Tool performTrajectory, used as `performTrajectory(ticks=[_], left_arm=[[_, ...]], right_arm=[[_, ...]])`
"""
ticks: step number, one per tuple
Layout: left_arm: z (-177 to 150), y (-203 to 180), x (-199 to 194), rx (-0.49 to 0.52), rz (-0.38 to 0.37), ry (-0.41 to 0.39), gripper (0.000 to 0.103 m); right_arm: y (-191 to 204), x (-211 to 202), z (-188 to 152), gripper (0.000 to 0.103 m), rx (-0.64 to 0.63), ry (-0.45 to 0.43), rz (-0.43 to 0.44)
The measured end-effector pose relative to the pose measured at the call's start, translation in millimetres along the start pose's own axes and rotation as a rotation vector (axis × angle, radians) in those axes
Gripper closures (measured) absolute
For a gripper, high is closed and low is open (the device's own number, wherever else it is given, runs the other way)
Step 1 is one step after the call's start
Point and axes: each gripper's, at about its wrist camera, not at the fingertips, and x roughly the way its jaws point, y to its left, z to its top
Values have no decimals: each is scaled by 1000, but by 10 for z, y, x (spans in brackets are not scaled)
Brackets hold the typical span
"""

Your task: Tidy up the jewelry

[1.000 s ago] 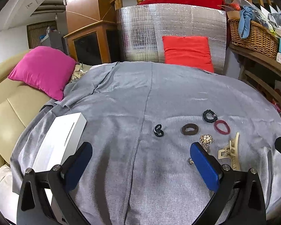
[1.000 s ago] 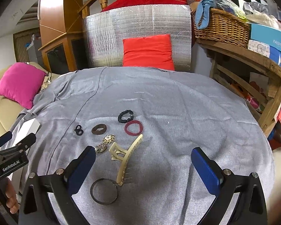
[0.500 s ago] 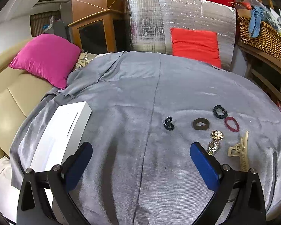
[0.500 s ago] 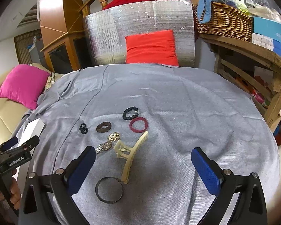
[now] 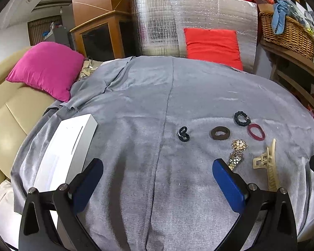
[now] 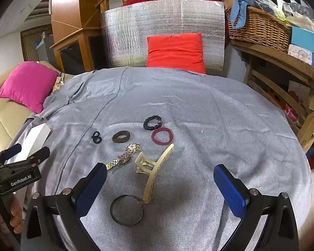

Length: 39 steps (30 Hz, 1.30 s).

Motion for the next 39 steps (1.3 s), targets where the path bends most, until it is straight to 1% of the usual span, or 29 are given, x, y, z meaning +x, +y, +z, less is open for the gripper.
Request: performTrajectory(ticks=[15, 30, 33, 34, 36, 39], left_arm=[[-27, -160, 65, 32, -3, 19, 0], [-39, -14, 118, 8, 11, 35, 0], [-50, 8, 165, 12, 29, 54, 0], [-54, 21, 189, 10, 30, 65, 0], [-73, 58, 280, -1, 32, 107, 0], [-110, 122, 405, -20, 35, 174, 0]], right_arm=[[-65, 73, -14, 0, 9, 26, -19], [23, 222, -58, 0, 1, 65, -27], [22, 246, -57, 0, -2, 74, -39], [-7, 268, -55, 0, 9, 84, -40], [-134, 346, -58, 0, 68, 123, -16], [-367, 499, -80, 6, 198, 190, 47]])
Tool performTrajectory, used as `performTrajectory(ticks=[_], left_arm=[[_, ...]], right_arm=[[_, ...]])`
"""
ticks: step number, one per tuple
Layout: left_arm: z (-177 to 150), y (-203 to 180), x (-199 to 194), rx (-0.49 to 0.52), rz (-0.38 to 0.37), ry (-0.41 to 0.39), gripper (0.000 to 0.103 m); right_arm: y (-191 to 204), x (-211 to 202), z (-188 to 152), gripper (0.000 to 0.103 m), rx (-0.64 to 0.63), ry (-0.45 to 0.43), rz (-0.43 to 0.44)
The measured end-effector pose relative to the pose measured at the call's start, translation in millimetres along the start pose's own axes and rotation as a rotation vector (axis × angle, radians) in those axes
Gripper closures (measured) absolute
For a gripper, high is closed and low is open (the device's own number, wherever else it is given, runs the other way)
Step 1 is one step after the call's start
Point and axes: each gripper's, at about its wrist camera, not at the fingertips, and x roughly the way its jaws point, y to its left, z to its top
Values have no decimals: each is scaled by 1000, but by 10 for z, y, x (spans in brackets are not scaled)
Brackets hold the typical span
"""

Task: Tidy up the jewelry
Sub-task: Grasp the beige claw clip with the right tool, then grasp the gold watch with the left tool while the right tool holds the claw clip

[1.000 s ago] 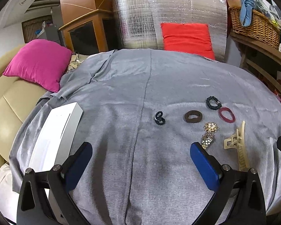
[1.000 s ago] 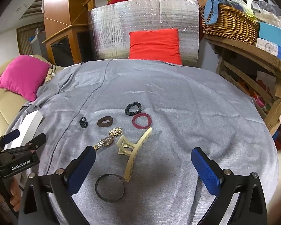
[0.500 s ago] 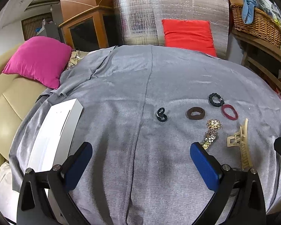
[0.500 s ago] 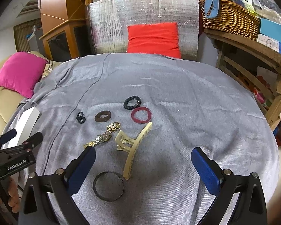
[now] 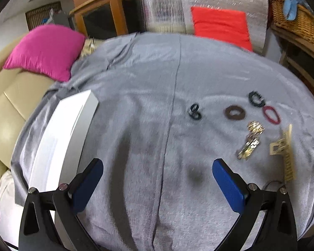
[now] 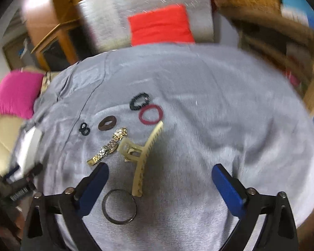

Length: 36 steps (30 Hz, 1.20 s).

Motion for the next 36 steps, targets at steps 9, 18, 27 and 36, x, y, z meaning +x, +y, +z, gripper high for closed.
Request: performTrajectory(ticks=[9, 18, 27, 36], left_arm=[[13, 190, 140, -46, 20, 60, 0], [65, 729, 242, -149, 77, 88, 0], [63, 786, 230, -159, 46, 78, 0], [63, 155, 118, 16, -79, 22, 0]], right_arm=[[-178, 603, 17, 34, 168, 233, 182], [92, 786, 14, 37, 111, 257, 167], [52, 870, 6, 79, 80, 243, 91], [-23, 856, 9, 92, 68, 213, 113]])
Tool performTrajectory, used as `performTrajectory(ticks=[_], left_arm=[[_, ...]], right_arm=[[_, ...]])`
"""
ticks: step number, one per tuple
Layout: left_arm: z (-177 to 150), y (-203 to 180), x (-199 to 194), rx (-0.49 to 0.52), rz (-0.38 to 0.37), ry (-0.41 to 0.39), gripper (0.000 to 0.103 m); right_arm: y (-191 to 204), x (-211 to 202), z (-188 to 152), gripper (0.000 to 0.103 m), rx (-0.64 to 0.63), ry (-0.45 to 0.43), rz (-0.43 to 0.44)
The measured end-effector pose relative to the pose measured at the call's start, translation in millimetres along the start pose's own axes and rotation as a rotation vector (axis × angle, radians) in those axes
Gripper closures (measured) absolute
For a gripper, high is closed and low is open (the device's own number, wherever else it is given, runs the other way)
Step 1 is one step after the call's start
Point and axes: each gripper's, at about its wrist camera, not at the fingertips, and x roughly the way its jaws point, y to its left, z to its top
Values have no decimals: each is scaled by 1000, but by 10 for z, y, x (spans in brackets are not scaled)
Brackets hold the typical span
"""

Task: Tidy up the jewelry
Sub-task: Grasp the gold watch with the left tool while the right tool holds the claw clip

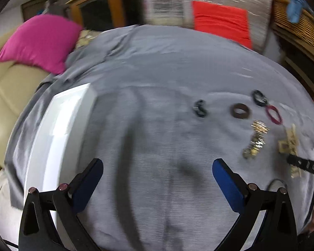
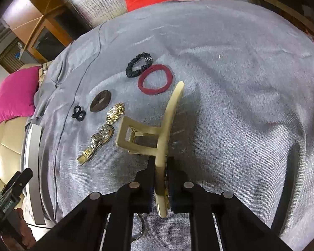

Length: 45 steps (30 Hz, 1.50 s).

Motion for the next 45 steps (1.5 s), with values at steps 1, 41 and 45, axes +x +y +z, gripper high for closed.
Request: performTrajectory(ticks=[1, 41, 45], left_arm=[[0, -72, -8, 15, -13, -4, 0], [168, -1012, 337, 148, -380, 29, 91], [211, -867, 68, 140, -389, -54, 91]], right_arm=[[-8, -28, -5, 92, 2, -11, 6], [-328, -556, -19, 91, 128, -153, 83], [-278, -578, -34, 91, 113, -173, 91]])
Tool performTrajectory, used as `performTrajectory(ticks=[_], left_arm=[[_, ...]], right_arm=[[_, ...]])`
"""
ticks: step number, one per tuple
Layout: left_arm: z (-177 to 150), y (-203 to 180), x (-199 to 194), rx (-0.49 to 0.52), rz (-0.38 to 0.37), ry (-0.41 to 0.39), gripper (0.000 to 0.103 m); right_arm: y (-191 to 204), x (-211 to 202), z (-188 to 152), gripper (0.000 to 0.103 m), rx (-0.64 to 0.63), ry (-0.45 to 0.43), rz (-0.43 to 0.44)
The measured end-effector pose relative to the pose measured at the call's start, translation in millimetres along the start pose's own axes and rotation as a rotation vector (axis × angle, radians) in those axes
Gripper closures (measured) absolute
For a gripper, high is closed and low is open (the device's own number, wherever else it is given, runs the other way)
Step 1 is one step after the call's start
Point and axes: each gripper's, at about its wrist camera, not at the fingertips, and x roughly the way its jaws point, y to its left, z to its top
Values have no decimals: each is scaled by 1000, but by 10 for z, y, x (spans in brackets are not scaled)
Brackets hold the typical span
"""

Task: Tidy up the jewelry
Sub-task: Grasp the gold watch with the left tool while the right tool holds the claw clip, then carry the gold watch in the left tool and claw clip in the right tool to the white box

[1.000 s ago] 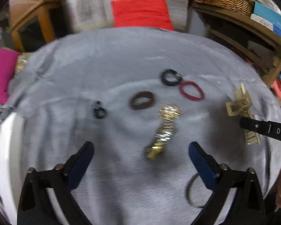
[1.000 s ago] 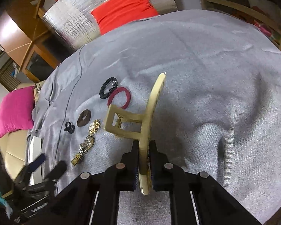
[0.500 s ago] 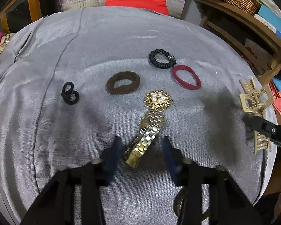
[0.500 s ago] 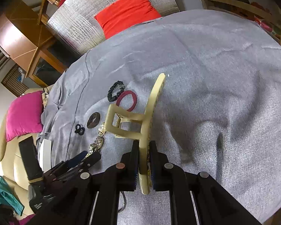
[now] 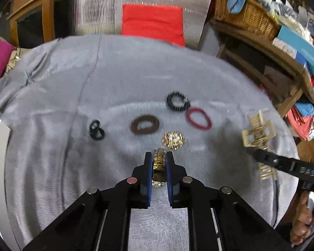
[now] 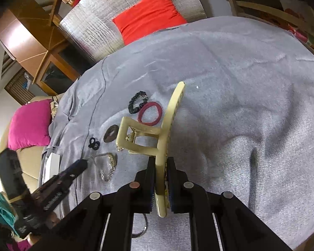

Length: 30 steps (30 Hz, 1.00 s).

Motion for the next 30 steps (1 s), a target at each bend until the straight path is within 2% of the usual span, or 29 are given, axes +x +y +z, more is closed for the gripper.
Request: performTrajectory(ticks=[4, 16, 30], left_arm=[[81, 69, -106, -5, -6, -35, 91], [59, 209, -406, -6, 17, -112, 91], [17, 627, -849, -76, 70, -204, 91]], right_arm=[[77, -7, -23, 91, -19, -11, 10], [358, -52, -90, 91, -98, -54, 46], [692, 34, -199, 91, -175, -56, 75]])
